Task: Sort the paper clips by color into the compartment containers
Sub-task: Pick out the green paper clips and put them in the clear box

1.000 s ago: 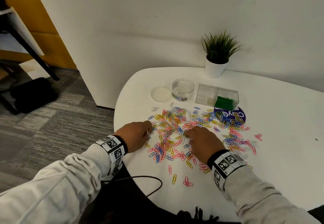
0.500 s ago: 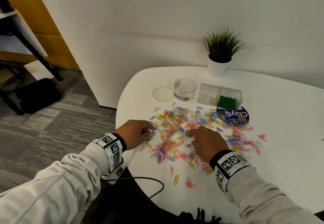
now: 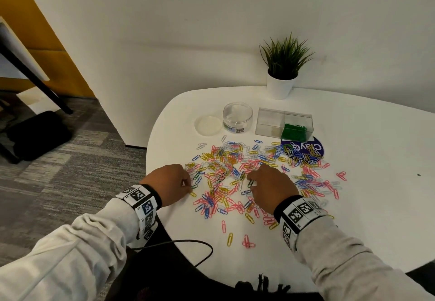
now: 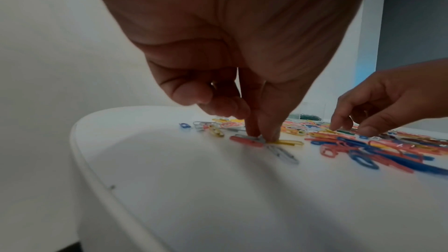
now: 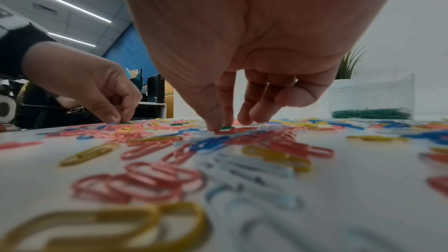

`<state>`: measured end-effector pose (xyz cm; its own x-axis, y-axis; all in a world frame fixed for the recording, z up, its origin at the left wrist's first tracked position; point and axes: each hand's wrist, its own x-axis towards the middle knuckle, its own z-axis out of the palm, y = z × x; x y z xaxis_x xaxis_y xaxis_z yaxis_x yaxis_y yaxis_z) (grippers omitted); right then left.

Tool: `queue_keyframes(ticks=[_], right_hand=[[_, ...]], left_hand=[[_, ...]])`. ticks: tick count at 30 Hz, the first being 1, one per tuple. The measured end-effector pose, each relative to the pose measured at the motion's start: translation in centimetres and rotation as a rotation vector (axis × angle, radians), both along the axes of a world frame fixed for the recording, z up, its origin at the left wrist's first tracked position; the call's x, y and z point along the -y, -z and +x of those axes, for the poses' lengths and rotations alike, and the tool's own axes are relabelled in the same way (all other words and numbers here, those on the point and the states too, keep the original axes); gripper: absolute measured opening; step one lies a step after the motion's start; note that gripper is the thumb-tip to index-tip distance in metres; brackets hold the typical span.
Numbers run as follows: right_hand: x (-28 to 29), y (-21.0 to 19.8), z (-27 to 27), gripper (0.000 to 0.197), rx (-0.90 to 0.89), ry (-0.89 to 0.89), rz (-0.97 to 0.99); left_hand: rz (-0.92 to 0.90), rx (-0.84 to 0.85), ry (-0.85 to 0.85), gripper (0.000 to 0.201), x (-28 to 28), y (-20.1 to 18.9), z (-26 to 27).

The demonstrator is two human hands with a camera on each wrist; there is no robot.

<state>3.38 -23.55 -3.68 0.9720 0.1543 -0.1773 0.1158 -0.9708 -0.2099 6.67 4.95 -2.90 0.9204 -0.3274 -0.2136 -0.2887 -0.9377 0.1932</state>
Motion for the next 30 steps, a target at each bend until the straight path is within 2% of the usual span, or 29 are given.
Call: queue_keyframes(ticks=[2, 6, 9, 11, 13, 15, 17, 19, 22, 27, 30], right_hand=[[0.2, 0.2, 0.1, 0.04, 0.0, 0.008, 0.014], [0.0, 0.1, 0.2, 0.024, 0.015, -0.015, -0.003], [-0.3, 0.2, 0.3, 0.015, 0.009, -0.013, -0.02], [-0.3, 0.4, 0.4, 0.018, -0.027, 0.003, -0.006], [-0.3, 0.4, 0.3, 0.022, -0.061, 0.022, 0.002], [-0.4, -0.1, 0.2, 0.025, -0.052, 0.01, 0.009], [-0.5, -1.0, 0.2, 0.015, 0.001, 0.002, 0.076], [-0.5, -1.7, 0.6, 0.007, 0.024, 0.006, 0.172], [-0.7, -1.9, 1.9, 0.016, -0.038, 0.005, 0.26], [-0.8, -1.2, 3.1, 0.026, -0.107, -0.075, 0.196], [-0.4, -0.6, 3.3, 0.022, -0.074, -0.11, 0.1]], left_hand=[[0.013, 0.0, 0.011, 0.011, -0.2, 0.1, 0.0], [-0.046, -0.002, 0.012, 0.005, -0.6, -0.2, 0.1], [-0.309, -0.046, -0.178, 0.009, -1.1, -0.5, 0.7], [-0.571, -0.135, -0.343, 0.013, -1.6, -0.8, 1.1], [-0.788, -0.213, -0.437, 0.016, -1.7, -1.2, 1.1], [-0.911, -0.235, -0.465, 0.013, -1.4, -1.6, 1.0], [-0.968, -0.273, -0.482, 0.017, -1.0, -1.6, 1.1], [-0.927, -0.332, -0.494, 0.023, -0.7, -1.3, 1.3], [-0.734, -0.325, -0.462, 0.021, 0.2, -0.7, 1.5], [-0.204, -0.11, -0.158, 0.023, 1.7, -0.7, 1.5], [-0.062, -0.038, -0.022, 0.025, 1.9, -0.4, 1.6]])
